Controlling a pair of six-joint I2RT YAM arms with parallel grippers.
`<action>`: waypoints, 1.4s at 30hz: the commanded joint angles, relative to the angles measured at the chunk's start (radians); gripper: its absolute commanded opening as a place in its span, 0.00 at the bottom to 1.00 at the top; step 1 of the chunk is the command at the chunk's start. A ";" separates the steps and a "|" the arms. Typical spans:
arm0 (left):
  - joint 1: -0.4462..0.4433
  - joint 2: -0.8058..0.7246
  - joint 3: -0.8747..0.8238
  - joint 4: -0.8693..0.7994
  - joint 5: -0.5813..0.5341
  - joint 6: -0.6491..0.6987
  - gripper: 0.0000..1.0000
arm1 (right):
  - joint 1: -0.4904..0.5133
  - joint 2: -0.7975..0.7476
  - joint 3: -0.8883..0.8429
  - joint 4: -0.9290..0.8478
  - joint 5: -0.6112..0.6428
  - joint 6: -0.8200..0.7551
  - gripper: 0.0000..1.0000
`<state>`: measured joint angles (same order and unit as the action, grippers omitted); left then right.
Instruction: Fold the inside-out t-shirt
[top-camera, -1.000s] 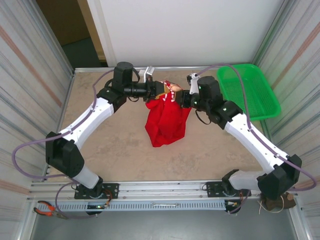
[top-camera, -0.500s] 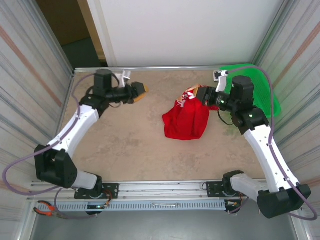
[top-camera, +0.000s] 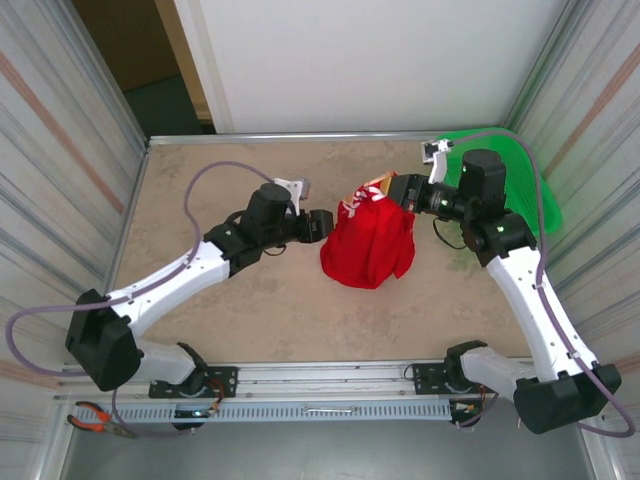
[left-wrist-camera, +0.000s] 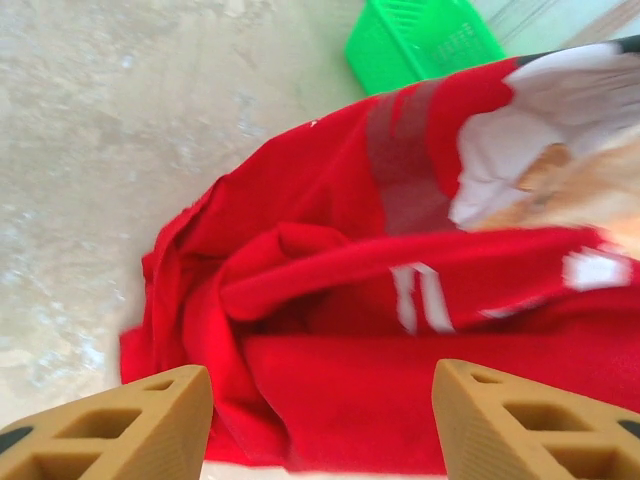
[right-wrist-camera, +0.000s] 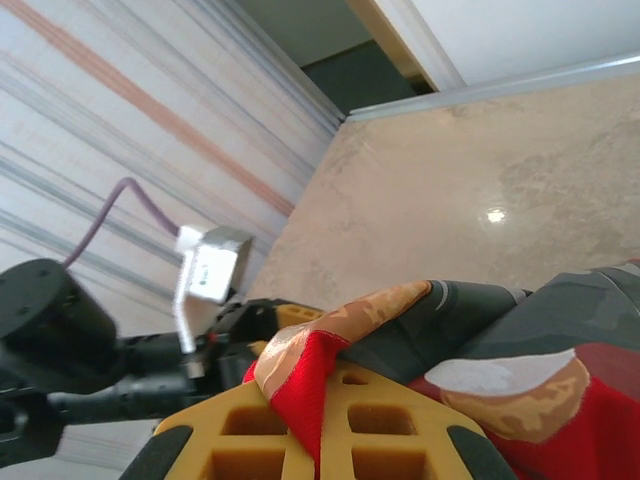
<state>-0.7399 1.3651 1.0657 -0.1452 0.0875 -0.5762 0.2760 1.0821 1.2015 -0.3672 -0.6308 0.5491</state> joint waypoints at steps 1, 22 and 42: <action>0.000 0.025 0.052 0.039 -0.062 0.112 0.62 | 0.020 -0.009 0.064 0.058 -0.052 0.030 0.00; 0.026 0.291 0.264 0.157 0.376 0.278 0.00 | -0.073 0.056 0.061 0.135 -0.195 0.038 0.00; 0.200 0.009 0.131 0.450 0.805 -0.175 0.00 | -0.047 0.043 -0.078 -0.100 0.363 -0.048 0.56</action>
<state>-0.5480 1.3827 1.1908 0.1535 0.8165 -0.6456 0.1696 1.3010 1.1030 -0.3981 -0.3958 0.5407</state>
